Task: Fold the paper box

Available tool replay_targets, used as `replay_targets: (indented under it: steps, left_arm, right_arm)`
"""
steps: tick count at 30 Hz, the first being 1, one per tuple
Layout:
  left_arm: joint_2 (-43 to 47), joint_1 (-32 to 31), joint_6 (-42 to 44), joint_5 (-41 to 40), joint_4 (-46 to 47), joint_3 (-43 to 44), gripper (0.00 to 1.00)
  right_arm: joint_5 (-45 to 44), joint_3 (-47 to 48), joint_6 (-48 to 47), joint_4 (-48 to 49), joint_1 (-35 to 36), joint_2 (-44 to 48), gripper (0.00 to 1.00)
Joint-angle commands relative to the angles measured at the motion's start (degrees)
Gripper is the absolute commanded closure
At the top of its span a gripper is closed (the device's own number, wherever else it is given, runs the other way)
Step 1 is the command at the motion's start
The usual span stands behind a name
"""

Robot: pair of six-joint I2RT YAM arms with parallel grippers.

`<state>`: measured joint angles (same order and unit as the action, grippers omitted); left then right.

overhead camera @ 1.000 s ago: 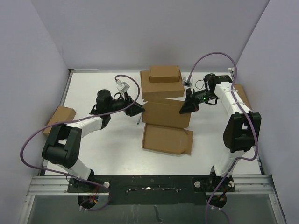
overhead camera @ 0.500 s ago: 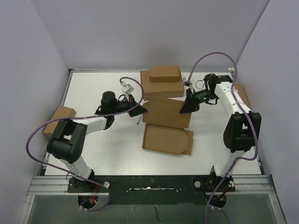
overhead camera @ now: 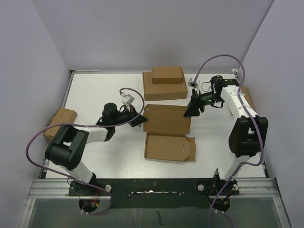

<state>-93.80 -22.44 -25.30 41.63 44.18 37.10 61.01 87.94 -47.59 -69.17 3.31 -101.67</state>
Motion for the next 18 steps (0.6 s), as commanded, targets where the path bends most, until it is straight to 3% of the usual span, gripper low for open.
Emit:
replay_targets:
  steps: [1,5,10,18]
  left_arm:
    - [5.4,-2.0,-0.1,-4.5,7.0,-1.1,1.00]
    - [5.8,-3.0,-0.1,-7.4,7.1,-1.3,1.00]
    - [4.8,-3.9,-0.1,-9.8,5.6,0.1,1.00]
    - [-0.1,-4.0,0.1,-10.1,2.0,5.3,1.00]
  right_arm:
    - [3.8,-2.8,2.1,3.4,-3.2,5.8,0.46]
    - [5.8,-7.0,4.3,6.9,-7.0,8.8,0.37]
    - [7.4,-15.1,11.4,15.9,-12.3,13.3,0.37]
    - [1.1,-24.0,16.1,26.1,-15.8,16.0,0.36]
